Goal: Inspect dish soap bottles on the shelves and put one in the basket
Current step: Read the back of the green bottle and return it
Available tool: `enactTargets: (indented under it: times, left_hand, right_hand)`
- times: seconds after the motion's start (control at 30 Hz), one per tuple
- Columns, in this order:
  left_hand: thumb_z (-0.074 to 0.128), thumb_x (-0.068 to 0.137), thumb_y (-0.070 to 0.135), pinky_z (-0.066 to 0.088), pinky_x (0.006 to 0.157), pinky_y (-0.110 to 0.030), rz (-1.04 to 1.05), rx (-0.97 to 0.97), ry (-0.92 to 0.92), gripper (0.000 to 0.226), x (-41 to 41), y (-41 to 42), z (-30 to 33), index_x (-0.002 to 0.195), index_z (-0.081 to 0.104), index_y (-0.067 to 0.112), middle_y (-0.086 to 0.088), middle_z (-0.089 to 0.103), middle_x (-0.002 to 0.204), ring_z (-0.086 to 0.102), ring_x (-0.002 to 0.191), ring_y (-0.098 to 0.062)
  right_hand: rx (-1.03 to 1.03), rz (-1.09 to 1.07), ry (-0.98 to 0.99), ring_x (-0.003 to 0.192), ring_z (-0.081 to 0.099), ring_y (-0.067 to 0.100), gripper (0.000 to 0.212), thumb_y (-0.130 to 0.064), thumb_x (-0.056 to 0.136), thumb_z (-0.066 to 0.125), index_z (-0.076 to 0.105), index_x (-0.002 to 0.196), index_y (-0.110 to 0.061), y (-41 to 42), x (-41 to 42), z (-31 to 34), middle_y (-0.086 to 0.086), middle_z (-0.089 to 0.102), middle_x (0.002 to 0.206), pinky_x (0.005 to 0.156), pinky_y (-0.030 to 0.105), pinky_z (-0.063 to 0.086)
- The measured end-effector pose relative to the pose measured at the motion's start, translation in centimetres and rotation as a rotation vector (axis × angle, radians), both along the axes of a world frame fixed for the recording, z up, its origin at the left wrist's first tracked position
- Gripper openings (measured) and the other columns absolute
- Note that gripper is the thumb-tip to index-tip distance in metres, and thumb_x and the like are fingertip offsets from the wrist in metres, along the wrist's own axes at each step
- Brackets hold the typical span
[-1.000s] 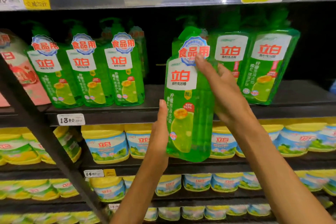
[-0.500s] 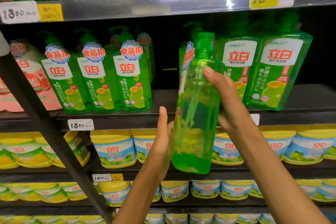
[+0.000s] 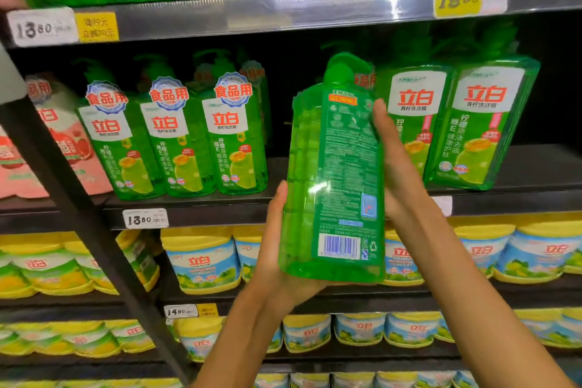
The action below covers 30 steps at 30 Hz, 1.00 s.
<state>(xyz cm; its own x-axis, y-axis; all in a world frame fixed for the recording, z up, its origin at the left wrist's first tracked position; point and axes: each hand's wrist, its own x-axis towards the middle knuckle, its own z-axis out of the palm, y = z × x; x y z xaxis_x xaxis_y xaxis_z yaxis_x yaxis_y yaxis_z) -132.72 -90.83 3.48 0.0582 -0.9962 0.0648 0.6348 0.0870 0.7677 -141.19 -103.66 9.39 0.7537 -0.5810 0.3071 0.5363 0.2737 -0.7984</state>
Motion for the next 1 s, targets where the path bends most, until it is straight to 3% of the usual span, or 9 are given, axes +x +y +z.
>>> enactTargets:
  times: [0.07,0.13,0.23,0.33,0.47,0.63,0.73,0.87,1.0]
  left_hand:
    - [0.039,0.081,0.074,0.041,0.104,-0.052,-0.011,0.056,-0.025,0.077,0.4,0.1,-0.4,0.136,0.053,0.021,-0.013,0.052,0.140,0.049,0.128,-0.033]
    - [0.037,0.082,0.070,0.050,0.097,-0.046,0.084,0.103,-0.119,0.070,1.2,0.4,-0.3,0.130,0.059,0.024,-0.009,0.061,0.132,0.057,0.122,-0.027]
    - [0.045,0.077,0.057,0.050,0.097,-0.043,0.268,0.148,-0.272,0.064,2.1,0.7,0.4,0.125,0.062,0.017,-0.007,0.069,0.119,0.064,0.112,-0.022]
    - [0.055,0.065,0.072,0.047,0.102,-0.045,0.357,0.197,-0.478,0.071,0.8,1.0,1.0,0.117,0.064,0.025,0.000,0.070,0.118,0.064,0.113,-0.018]
    - [0.063,0.053,0.080,0.034,0.110,-0.048,0.384,0.203,-0.469,0.082,0.2,1.6,0.2,0.122,0.063,0.034,0.007,0.066,0.124,0.057,0.122,-0.018]
    - [0.084,0.041,0.066,0.040,0.107,-0.047,0.240,0.254,-0.353,0.085,1.5,3.0,0.8,0.118,0.067,0.033,0.003,0.063,0.129,0.054,0.125,-0.020]
    - [0.078,0.063,0.053,0.057,0.083,-0.036,0.145,0.217,-0.241,0.054,1.0,3.8,1.6,0.110,0.072,0.028,-0.003,0.070,0.117,0.067,0.107,-0.020]
    - [0.070,0.070,0.046,0.058,0.082,-0.037,0.128,0.183,-0.149,0.042,0.3,4.4,2.8,0.108,0.074,0.027,-0.005,0.070,0.116,0.068,0.105,-0.020]
    - [0.056,0.082,0.039,0.050,0.097,-0.044,0.230,0.237,-0.204,0.051,0.1,4.6,3.8,0.127,0.060,0.015,-0.014,0.062,0.129,0.061,0.116,-0.028]
  right_hand:
    - [-0.010,-0.017,0.005,0.098,0.071,0.019,0.034,-0.042,0.093,0.054,0.076,0.103,-0.017,0.2,0.3,0.3,0.005,0.074,0.104,0.081,0.033,0.056]
    - [-0.056,-0.127,0.041,0.098,0.070,0.021,0.036,-0.040,0.091,0.058,0.071,0.111,-0.014,0.3,0.2,0.4,0.006,0.074,0.106,0.083,0.036,0.056]
    - [-0.119,-0.338,0.104,0.103,0.069,0.022,0.064,-0.039,0.081,0.071,0.052,0.133,-0.008,0.6,0.0,0.7,0.010,0.070,0.117,0.088,0.039,0.056]
    - [-0.177,-0.396,0.162,0.107,0.068,0.020,0.065,-0.042,0.079,0.076,0.050,0.132,-0.015,1.2,0.0,0.9,0.005,0.070,0.119,0.094,0.042,0.054]
    - [-0.189,-0.336,0.295,0.128,0.053,0.021,0.095,-0.057,0.070,0.077,0.037,0.146,-0.018,1.3,-0.5,0.9,0.005,0.053,0.143,0.108,0.047,0.042]
    - [-0.047,-0.143,0.269,0.109,0.068,0.024,0.044,-0.035,0.090,0.063,0.060,0.128,-0.012,1.1,-0.2,1.5,0.009,0.070,0.118,0.089,0.042,0.057]
    - [0.037,-0.039,0.337,0.102,0.070,0.024,0.035,-0.038,0.093,0.058,0.065,0.118,-0.014,1.1,0.5,1.3,0.010,0.073,0.112,0.079,0.038,0.059]
    - [0.123,0.035,0.412,0.105,0.069,0.027,0.044,-0.041,0.094,0.056,0.061,0.127,-0.012,1.3,0.8,1.1,0.014,0.070,0.117,0.081,0.043,0.058]
    - [0.185,0.039,0.421,0.112,0.065,0.030,0.049,-0.041,0.097,0.052,0.058,0.132,-0.008,1.9,1.1,0.3,0.017,0.066,0.124,0.088,0.042,0.055]
